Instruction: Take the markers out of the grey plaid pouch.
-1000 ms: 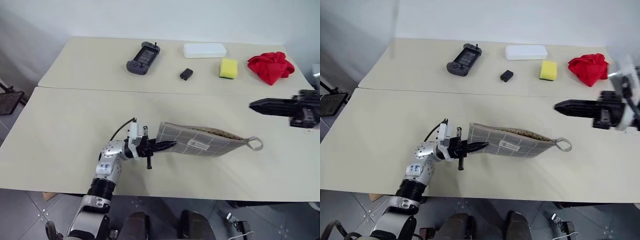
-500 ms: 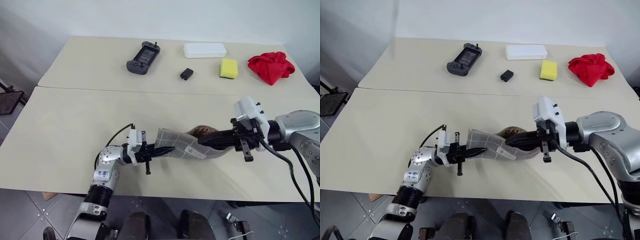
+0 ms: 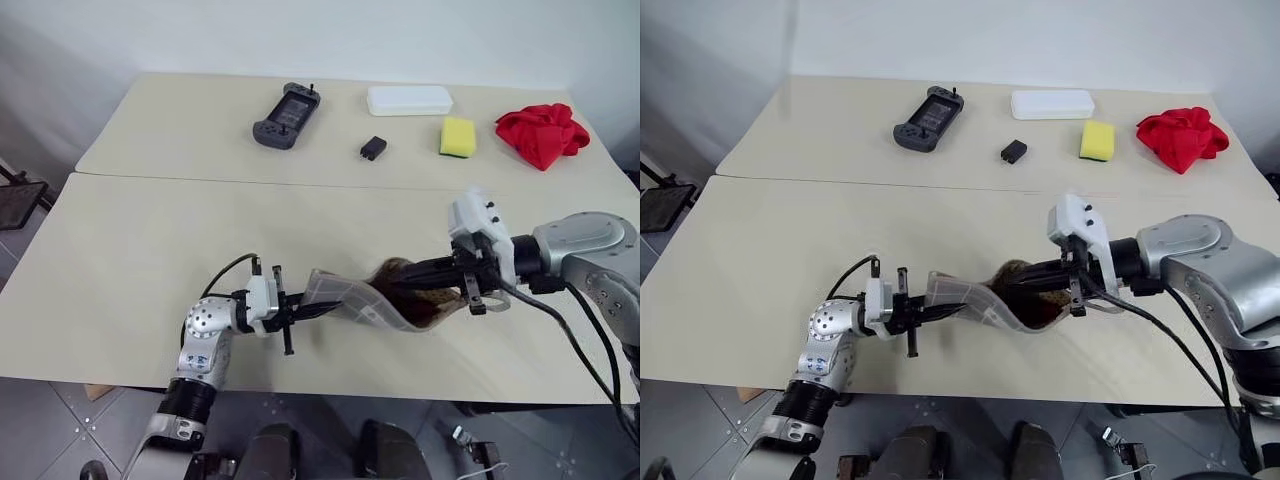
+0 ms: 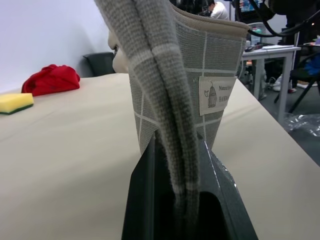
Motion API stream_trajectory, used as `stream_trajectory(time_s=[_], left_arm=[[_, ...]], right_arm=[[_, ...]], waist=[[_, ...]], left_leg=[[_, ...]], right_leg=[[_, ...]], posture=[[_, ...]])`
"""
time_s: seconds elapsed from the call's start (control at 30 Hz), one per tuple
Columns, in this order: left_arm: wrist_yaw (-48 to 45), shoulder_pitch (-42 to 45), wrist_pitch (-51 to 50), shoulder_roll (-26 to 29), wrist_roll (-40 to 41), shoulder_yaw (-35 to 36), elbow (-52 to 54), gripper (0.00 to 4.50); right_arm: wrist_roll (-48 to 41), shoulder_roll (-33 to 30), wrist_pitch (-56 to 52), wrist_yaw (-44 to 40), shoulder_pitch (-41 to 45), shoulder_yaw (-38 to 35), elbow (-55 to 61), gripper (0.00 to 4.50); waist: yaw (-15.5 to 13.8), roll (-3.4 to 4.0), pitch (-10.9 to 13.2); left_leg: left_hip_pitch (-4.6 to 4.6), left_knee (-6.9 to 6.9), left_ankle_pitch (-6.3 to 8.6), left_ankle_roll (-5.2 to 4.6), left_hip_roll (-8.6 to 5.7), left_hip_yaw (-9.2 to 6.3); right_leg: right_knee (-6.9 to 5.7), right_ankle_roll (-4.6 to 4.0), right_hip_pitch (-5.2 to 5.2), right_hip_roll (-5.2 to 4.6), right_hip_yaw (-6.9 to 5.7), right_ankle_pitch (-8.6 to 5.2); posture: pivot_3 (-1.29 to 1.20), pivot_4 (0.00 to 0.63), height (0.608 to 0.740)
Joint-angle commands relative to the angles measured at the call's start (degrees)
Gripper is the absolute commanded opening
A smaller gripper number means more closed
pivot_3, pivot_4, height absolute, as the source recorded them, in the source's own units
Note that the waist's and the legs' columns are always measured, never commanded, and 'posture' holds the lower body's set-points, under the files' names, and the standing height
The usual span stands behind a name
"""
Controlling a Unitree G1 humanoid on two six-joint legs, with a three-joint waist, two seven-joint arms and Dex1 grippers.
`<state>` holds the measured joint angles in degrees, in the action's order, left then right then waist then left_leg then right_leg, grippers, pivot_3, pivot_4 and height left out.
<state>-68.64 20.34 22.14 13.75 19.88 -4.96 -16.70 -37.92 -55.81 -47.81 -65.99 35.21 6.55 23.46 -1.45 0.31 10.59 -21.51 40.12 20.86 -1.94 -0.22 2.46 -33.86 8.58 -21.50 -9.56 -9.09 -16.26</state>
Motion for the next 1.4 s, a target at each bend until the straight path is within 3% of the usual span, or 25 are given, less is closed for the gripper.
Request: stream_trajectory(time_s=[0.03,0.27,0.33,0.53,0.6,0.8,1.2,1.3,1.4], left_arm=[[0.9,-0.28,1.22,-0.03,-0.22,-0.08,0.11,0.0],[0.93,-0.58,1.52,0.54,-0.24,-0.55,-0.1,0.0],[0.74,-0.79,1.48,0.77,-0.15,-0.65,-0.05,0.0],[0.08,-1.58,2.46,1.49,-0.67,-1.28,-0.25,0.0],[-0.06,-1.77,1.88,1.8,-0.73,-1.56,-0.08,0.0],[-0.03,-1.82,1.71,2.33,-0.61,-1.94,-0.16,0.0],[0.75,-1.36,1.32,2.34,-0.28,-2.28,-0.45,0.0],[0.9,-1.29,1.17,2.2,-0.28,-2.28,-0.57,0.0],[1.07,-1.15,1.06,2.01,-0.34,-2.33,-0.64,0.0]], right_arm=[[0.2,-0.66,0.5,0.0,-0.47,-0.12,5.24,0.03],[12.24,-2.21,6.01,3.71,-3.5,5.82,8.09,0.03],[12.88,-1.32,4.3,5.35,-3.27,6.51,8.41,0.38],[20.81,2.85,2.39,13.5,-2.87,11.83,9.77,1.95],[22.79,4.12,2.17,15.04,-2.01,12.62,9.55,2.71],[25.17,2.6,1.31,12.05,-0.36,16.31,11.49,4.48],[33.76,6.1,-1.23,13.14,2.59,25.77,8.21,4.48],[36.04,6.57,-0.67,13.45,2.28,26.93,7.36,3.83],[37.98,7.12,0.22,13.41,1.92,28.08,6.47,2.79]], waist=[[0.02,0.0,0.0],[0.08,0.0,0.0],[0.1,0.0,0.0],[0.15,-0.01,-0.01],[0.2,-0.01,-0.01],[0.2,-0.01,-0.01],[0.35,0.0,-0.03],[0.35,0.01,-0.03],[0.31,0.01,-0.03]], left_leg=[[0.0,0.0,0.0,0.0,0.0,0.0],[0.0,0.0,0.0,0.0,-0.05,0.03],[0.02,0.01,0.0,0.0,-0.04,0.04],[0.03,0.01,0.0,0.0,-0.01,0.03],[0.03,0.01,0.0,0.01,-0.02,0.03],[0.04,0.02,-0.01,0.01,-0.02,0.03],[0.1,0.02,-0.01,0.01,-0.02,0.06],[0.12,0.02,-0.01,0.01,-0.02,0.07],[0.13,0.03,-0.01,0.01,-0.02,0.09]], right_leg=[[0.0,0.0,0.0,0.0,0.01,0.0],[0.0,0.0,0.0,0.0,0.02,0.0],[-0.01,0.0,0.0,0.0,0.02,0.0],[-0.02,0.0,0.0,0.0,0.02,0.0],[-0.04,0.0,0.0,0.01,0.02,0.0],[-0.04,0.0,0.0,0.01,0.04,0.0],[-0.07,0.0,0.02,0.02,0.06,0.0],[-0.09,0.0,0.02,0.02,0.07,0.0],[-0.09,0.0,0.03,0.02,0.09,0.0]], posture=[[0.0,0.15,0.74],[0.0,0.15,0.74],[0.0,0.15,0.74],[0.0,0.15,0.74],[0.0,0.15,0.74],[0.0,0.15,0.74],[0.0,0.15,0.74],[0.0,0.15,0.74],[0.0,0.15,0.74]])
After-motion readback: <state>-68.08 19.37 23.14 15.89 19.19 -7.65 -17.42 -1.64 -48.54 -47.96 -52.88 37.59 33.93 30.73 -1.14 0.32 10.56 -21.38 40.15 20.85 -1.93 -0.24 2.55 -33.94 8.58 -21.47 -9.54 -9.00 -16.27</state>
